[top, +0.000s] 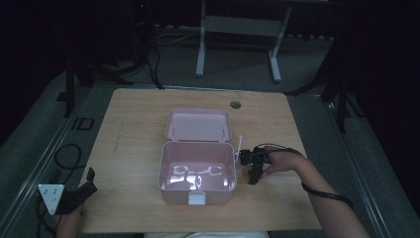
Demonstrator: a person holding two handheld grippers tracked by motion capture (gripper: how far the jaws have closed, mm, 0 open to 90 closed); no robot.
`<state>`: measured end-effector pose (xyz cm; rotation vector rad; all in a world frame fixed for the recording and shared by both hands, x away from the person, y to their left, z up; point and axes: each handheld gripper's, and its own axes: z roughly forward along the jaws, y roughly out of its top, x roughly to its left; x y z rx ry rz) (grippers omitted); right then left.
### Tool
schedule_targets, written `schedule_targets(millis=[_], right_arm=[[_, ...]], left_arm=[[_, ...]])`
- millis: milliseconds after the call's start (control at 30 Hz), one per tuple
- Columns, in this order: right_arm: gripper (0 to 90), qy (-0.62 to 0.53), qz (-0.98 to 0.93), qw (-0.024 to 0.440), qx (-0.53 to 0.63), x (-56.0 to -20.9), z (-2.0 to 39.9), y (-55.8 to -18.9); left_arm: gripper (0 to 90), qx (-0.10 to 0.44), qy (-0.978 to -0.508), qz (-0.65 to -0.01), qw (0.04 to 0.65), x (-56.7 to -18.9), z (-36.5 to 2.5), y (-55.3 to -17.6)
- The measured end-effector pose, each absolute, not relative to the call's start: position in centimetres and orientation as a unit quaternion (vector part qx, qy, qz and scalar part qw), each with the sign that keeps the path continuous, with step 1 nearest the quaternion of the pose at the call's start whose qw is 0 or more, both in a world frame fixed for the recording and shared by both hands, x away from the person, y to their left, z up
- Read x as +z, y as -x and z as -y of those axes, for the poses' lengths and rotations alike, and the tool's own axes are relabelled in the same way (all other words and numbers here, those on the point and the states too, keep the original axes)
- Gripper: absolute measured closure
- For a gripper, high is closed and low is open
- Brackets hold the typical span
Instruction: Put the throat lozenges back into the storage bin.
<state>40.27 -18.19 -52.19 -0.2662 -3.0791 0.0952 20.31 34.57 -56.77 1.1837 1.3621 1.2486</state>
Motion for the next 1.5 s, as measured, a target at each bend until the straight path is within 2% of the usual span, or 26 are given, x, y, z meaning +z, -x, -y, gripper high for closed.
schedule_targets(millis=[167,900,1500], right_arm=[[19.9,0.089,0.995,0.026,0.024,-50.8,18.4,-40.3],[20.0,0.087,0.996,0.019,0.021,-39.5,17.6,-37.8],[20.0,0.070,0.997,0.030,-0.001,-37.0,14.1,-36.8]], left_arm=[[1.0,0.506,-0.480,-0.553,0.456,-56.8,-34.6,-20.3],[1.1,0.506,-0.479,-0.554,0.455,-56.8,-34.6,-20.3],[1.1,0.505,-0.479,-0.555,0.456,-56.8,-34.6,-20.3]])
